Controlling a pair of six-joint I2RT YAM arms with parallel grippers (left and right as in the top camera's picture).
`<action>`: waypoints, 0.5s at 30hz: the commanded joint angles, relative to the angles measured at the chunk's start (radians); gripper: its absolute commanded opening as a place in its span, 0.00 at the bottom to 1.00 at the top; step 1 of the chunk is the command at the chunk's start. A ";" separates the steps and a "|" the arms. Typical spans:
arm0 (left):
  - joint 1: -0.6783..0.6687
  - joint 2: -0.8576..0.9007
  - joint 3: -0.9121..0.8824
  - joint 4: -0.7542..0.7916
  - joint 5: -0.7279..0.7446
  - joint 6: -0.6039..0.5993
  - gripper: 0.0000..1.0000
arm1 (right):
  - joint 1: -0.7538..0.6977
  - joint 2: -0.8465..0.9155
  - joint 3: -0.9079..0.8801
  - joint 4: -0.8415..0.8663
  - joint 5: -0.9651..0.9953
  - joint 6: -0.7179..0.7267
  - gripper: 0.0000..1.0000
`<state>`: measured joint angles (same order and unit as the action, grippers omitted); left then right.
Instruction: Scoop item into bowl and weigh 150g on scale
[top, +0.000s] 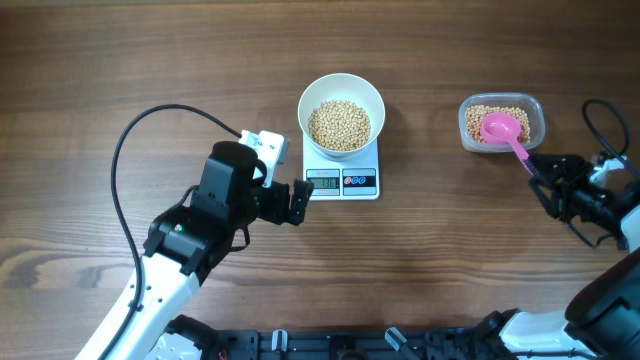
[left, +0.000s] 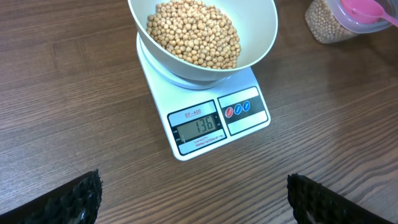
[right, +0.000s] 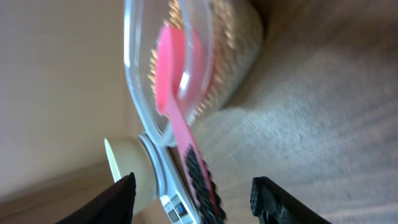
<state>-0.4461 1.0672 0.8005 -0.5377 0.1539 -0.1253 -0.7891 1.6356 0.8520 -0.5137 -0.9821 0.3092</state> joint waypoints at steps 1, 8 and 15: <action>-0.001 -0.013 -0.004 0.003 0.004 0.013 1.00 | 0.000 0.010 -0.004 0.048 -0.052 0.086 0.59; -0.001 -0.013 -0.004 0.003 0.004 0.013 1.00 | 0.014 0.010 -0.081 0.100 -0.067 0.107 0.53; -0.001 -0.013 -0.004 0.003 0.004 0.013 1.00 | 0.014 0.010 -0.125 0.271 -0.120 0.225 0.50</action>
<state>-0.4461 1.0672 0.8005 -0.5377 0.1539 -0.1253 -0.7795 1.6356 0.7311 -0.2630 -1.0542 0.4881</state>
